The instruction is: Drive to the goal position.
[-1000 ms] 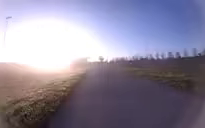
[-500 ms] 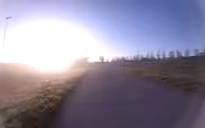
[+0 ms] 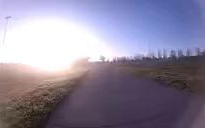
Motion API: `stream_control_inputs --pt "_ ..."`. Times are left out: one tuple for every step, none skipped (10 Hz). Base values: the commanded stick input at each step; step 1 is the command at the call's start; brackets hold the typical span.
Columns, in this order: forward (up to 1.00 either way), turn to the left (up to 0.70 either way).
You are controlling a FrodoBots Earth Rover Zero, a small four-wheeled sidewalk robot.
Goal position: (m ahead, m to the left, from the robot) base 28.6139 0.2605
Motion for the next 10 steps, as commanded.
stream_control_inputs --pt "1.0 -0.4" --pt "1.0 -0.4" --pt "1.0 0.0" --pt "1.0 0.0" --pt "1.0 0.0" --pt "1.0 0.0" --pt "1.0 0.0" --pt "1.0 0.0" --pt "1.0 0.0" --pt "1.0 0.0"
